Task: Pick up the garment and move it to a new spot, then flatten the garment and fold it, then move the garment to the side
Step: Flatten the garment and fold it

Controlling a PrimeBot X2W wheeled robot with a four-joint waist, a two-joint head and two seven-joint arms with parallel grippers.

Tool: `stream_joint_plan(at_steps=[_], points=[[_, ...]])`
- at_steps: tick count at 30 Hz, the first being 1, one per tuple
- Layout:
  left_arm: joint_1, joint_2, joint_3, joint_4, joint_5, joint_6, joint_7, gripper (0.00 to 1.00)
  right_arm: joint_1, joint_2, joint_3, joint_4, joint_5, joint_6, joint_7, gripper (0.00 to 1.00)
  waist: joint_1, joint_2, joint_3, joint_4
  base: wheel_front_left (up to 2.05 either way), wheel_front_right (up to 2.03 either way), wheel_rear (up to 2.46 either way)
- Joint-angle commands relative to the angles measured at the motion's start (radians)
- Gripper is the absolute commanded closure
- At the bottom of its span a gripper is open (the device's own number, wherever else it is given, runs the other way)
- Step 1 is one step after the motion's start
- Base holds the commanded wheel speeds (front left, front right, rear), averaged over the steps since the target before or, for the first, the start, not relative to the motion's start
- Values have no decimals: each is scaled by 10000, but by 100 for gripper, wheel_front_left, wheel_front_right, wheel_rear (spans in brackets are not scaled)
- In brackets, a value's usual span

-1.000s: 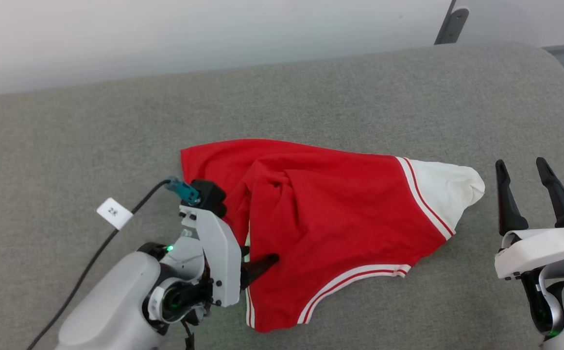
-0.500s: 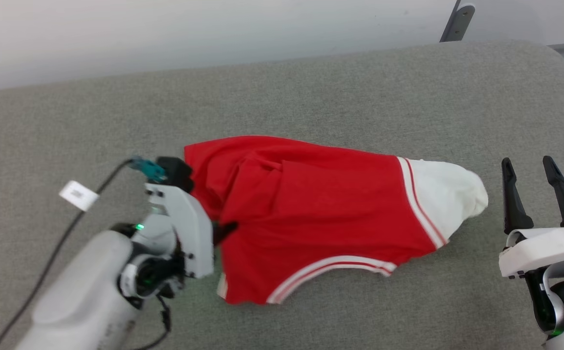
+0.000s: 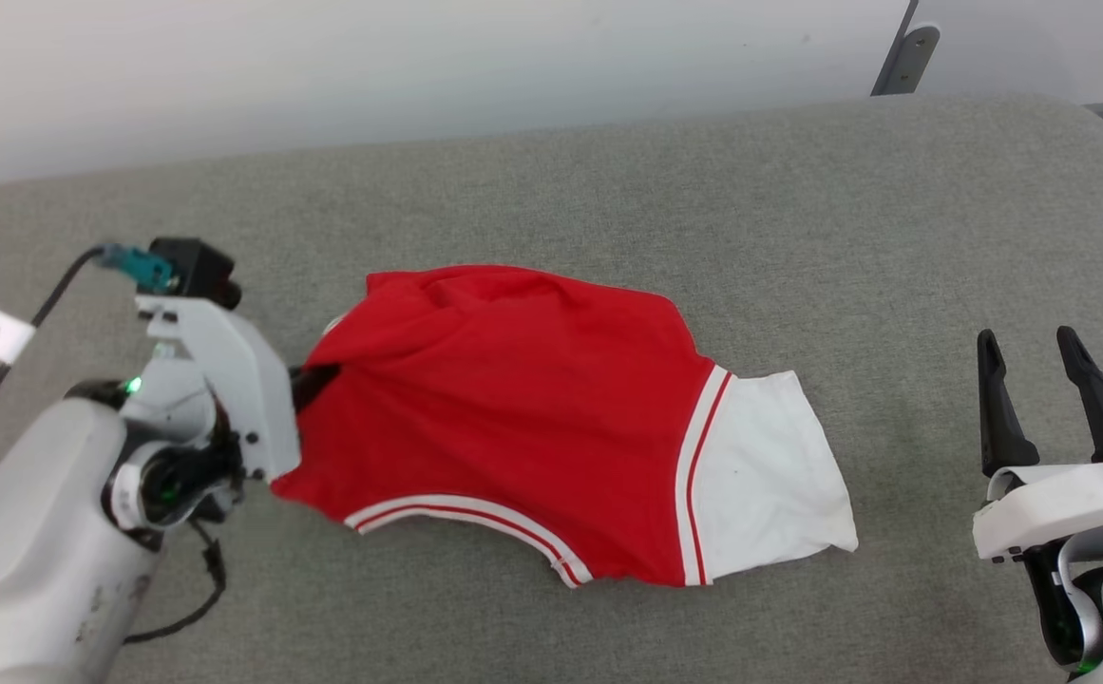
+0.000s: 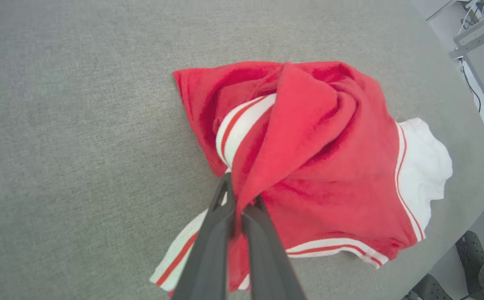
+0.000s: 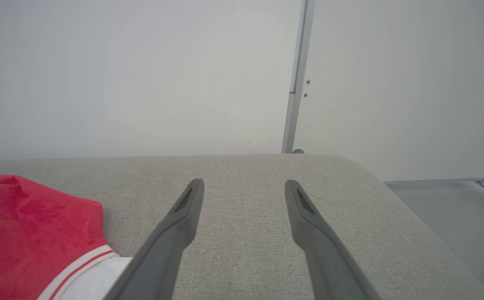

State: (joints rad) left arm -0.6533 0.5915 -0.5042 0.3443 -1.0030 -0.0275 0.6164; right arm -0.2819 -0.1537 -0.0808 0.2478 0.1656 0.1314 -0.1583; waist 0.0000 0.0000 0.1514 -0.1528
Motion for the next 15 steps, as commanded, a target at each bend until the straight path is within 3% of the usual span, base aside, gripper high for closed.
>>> stream_joint_plan(at_steps=[1, 7, 15], points=[[-154, -115, 12, -105, -67, -60, 13, 100, 88, 0, 32, 5, -34, -14, -9, 0, 0, 0, -22, 7, 0, 0, 0], [-392, -872, -361, -1223, -402, -49, 487, 100, 124, 25, 119, 46, -40, -14, 17, 0, 0, 0, -103, -23, 0, 0, 0], [191, -1903, -1566, -2590, -498, -36, 1208, 100, 75, 107, 205, 88, 58, -15, -56, 0, 0, 0, -1, -204, 0, 0, 0]])
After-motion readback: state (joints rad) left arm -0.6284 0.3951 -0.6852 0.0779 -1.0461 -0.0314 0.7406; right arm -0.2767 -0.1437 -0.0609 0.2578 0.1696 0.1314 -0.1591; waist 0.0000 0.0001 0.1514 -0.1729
